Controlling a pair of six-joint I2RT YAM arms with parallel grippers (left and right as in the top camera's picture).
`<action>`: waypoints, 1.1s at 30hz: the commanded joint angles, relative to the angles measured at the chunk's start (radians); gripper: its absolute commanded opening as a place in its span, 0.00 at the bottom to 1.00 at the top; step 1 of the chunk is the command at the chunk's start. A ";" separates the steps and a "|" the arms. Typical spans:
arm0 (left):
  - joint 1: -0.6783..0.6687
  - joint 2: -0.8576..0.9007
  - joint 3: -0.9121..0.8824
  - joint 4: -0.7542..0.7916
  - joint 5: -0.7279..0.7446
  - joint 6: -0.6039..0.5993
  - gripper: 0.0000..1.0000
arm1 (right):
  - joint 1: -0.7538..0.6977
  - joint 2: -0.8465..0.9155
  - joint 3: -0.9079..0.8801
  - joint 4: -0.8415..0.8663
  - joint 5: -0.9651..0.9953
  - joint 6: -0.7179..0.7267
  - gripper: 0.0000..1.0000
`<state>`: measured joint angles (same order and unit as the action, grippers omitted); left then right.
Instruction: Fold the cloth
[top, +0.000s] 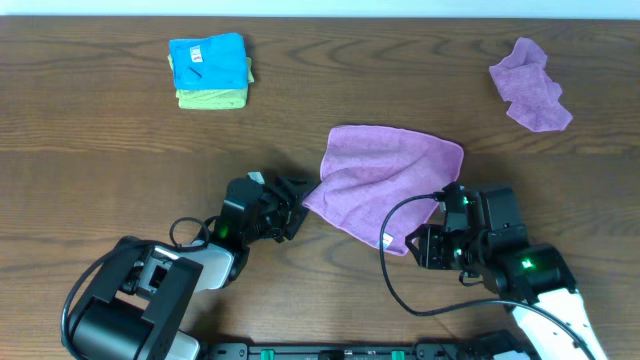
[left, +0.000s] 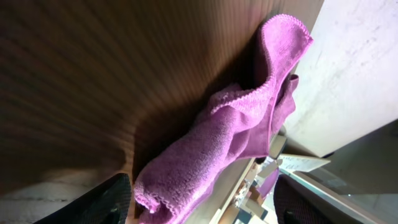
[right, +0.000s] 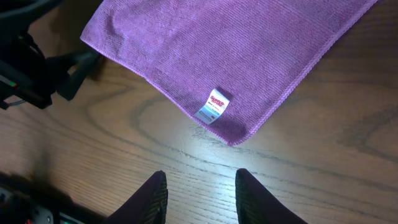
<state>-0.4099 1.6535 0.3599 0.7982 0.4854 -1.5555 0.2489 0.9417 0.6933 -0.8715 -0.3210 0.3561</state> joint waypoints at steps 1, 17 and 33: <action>-0.004 0.009 0.029 -0.016 -0.023 0.051 0.74 | -0.008 0.001 -0.003 0.001 0.004 0.006 0.36; -0.014 0.050 0.119 -0.095 -0.004 0.119 0.72 | -0.008 0.001 -0.003 0.017 0.004 0.007 0.35; 0.009 0.093 0.206 0.047 0.198 0.205 0.06 | -0.008 0.001 -0.012 -0.005 0.054 0.066 0.35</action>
<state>-0.4202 1.7397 0.5041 0.8371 0.5781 -1.4197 0.2489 0.9421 0.6933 -0.8700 -0.3054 0.3679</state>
